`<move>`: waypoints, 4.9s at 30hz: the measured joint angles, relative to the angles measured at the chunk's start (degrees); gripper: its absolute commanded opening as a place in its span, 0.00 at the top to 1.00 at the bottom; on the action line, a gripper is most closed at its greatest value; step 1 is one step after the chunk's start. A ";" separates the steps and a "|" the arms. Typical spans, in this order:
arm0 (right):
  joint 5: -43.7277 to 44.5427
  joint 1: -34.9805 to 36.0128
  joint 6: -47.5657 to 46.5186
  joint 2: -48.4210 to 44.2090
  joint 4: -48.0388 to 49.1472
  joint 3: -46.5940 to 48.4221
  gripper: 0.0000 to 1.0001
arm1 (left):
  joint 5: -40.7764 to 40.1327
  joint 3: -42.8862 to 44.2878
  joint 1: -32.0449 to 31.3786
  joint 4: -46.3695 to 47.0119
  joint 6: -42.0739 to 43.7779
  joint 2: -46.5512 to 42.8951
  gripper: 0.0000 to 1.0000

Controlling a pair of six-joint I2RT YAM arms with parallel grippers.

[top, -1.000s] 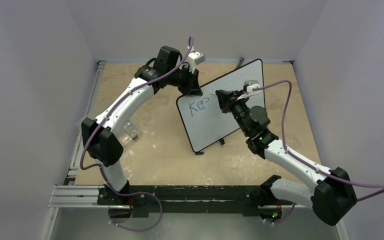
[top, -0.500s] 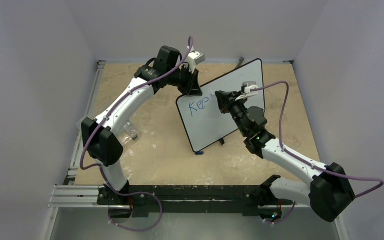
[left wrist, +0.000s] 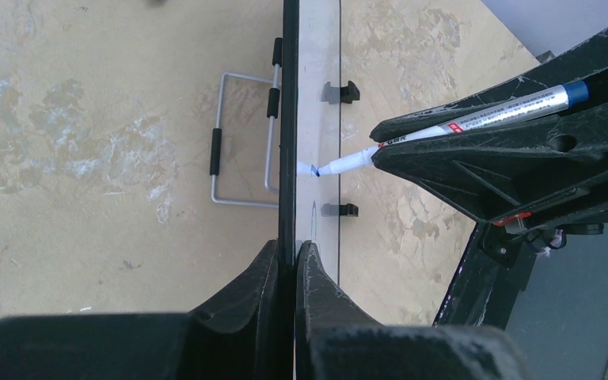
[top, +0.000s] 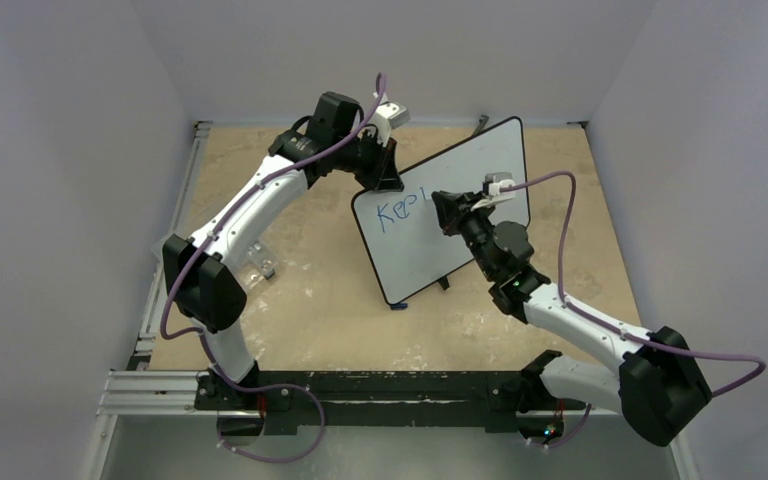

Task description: Write a sentence on the whiteboard

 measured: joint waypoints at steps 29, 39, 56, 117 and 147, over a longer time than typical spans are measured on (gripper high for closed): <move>-1.09 0.00 -0.61 -6.62 -1.70 -4.15 1.00 | -0.17 0.31 -0.15 -0.28 -0.44 0.00 1.00; -1.81 0.00 -0.57 -0.96 2.99 0.09 1.00 | -0.17 0.39 -0.15 -0.39 -0.44 0.02 1.00; 1.14 -0.04 -0.44 1.92 4.74 2.27 1.00 | -0.37 0.39 -0.13 -0.42 -0.44 0.02 1.00; -3.10 -0.46 2.27 -7.30 -3.87 0.87 1.00 | -0.85 0.61 -0.04 -1.05 0.02 0.15 1.00; 2.51 -4.28 -7.48 -11.08 -12.59 0.85 1.00 | -1.22 1.38 -0.04 -2.45 0.94 0.15 1.00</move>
